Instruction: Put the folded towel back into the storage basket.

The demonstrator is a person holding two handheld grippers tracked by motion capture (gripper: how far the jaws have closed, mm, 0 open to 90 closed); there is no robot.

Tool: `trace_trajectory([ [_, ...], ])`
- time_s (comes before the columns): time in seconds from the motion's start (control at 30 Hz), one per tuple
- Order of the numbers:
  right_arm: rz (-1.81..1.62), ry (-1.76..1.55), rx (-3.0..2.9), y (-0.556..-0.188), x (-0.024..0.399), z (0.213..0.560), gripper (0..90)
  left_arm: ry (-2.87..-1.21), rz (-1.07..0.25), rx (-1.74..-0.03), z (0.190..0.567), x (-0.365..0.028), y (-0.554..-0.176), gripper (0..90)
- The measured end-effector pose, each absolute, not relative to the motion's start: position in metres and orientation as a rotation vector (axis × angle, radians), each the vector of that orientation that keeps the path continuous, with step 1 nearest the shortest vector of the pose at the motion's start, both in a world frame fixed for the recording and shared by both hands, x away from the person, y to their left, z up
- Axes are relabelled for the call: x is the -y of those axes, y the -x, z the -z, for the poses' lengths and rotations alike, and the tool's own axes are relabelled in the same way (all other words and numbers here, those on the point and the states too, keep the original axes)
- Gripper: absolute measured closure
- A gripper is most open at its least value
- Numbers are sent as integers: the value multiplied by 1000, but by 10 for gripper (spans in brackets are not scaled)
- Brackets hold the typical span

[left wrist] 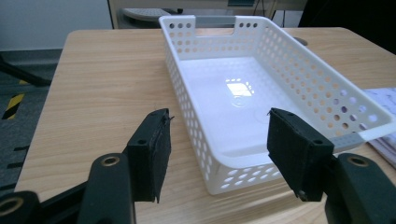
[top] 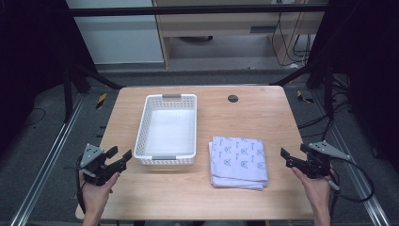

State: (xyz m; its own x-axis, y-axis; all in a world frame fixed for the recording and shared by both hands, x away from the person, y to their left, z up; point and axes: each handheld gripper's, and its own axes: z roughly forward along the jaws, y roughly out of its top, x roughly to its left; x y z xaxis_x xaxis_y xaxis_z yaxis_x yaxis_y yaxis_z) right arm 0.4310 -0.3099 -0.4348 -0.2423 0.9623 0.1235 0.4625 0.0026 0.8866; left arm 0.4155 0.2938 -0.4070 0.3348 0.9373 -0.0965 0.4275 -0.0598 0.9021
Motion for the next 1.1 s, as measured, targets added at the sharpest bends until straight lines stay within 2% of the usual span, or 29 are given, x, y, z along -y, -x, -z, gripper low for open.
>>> trace_trajectory([
  [0.5,-1213,-1438,-1806,-436,300,417,196,-1710,-642,-1165,394,-256,-419,397],
  [1.1,-1216,-1390,-1884,-458,277,405,222,-1811,-548,-1015,391,-180,-424,446],
])
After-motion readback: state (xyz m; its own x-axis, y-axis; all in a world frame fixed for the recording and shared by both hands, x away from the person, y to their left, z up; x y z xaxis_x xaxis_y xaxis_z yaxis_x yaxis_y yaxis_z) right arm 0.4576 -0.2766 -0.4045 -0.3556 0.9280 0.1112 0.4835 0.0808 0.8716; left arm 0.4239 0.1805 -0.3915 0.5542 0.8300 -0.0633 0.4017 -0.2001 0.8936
